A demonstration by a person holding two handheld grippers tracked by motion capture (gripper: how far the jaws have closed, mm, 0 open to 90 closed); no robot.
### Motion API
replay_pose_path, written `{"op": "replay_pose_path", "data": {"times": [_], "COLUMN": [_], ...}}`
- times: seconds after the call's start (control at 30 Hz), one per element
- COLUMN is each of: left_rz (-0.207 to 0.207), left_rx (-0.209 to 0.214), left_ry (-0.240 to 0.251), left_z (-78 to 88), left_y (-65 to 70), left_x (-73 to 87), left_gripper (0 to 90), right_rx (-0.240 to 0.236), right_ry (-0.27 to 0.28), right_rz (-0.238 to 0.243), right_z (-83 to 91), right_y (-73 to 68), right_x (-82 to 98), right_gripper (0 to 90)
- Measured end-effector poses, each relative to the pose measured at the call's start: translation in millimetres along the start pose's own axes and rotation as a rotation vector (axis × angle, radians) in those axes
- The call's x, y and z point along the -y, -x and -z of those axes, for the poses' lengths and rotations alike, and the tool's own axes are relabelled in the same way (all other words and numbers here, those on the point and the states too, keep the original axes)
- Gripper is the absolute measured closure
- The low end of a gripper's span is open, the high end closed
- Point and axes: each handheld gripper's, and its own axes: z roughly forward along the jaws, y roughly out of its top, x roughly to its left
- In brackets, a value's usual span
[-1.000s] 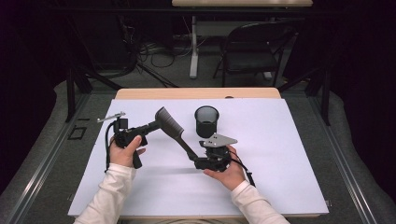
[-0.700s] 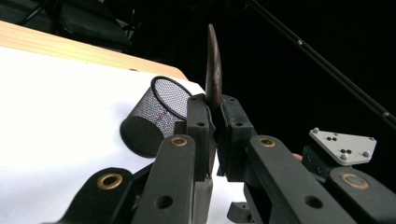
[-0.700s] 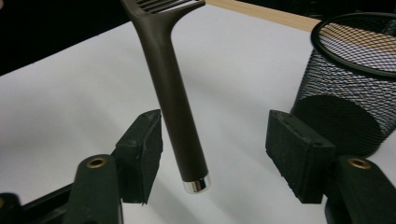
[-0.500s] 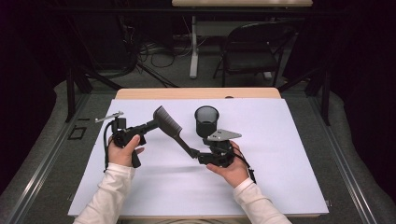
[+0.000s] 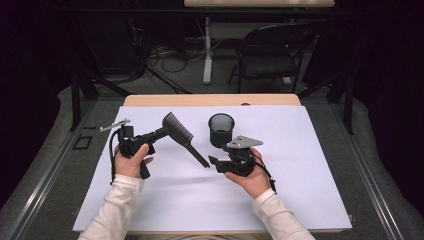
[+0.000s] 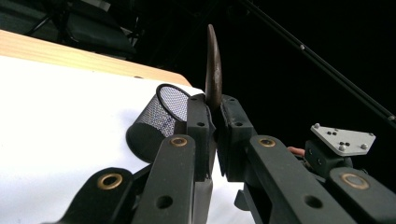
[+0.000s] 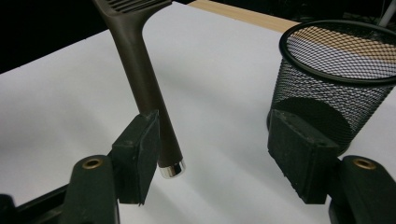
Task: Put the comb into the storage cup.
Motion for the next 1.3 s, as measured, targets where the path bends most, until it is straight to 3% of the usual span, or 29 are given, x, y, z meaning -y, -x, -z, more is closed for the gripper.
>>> {"op": "replay_pose_path", "data": {"times": [0.07,0.6,0.87,1.03,1.3], "left_rz": [-0.002,-0.022,-0.033,-0.042,-0.053], "left_rx": [-0.003,-0.003,-0.006,-0.005,-0.012], "left_ry": [0.002,0.043,0.061,0.062,0.066], "left_z": [0.4,3.3,5.5,6.3,6.3], "left_y": [0.0,-0.9,0.3,0.1,1.1], "left_x": [-0.3,-2.8,-3.5,-3.7,-2.9], "left_gripper": [84.5,84.5,84.5,84.5,84.5], "right_rx": [0.011,0.002,-0.003,0.032,0.098], "right_ry": [0.004,0.015,0.022,0.029,0.021], "right_rz": [0.016,-0.018,-0.015,-0.017,-0.029], "right_z": [0.4,15.4,23.5,27.4,30.7], "right_y": [1.7,21.0,28.1,33.2,44.3], "right_x": [0.1,-2.2,-2.1,-1.9,0.3], "right_gripper": [33.9,32.0,23.8,15.3,13.4]}}
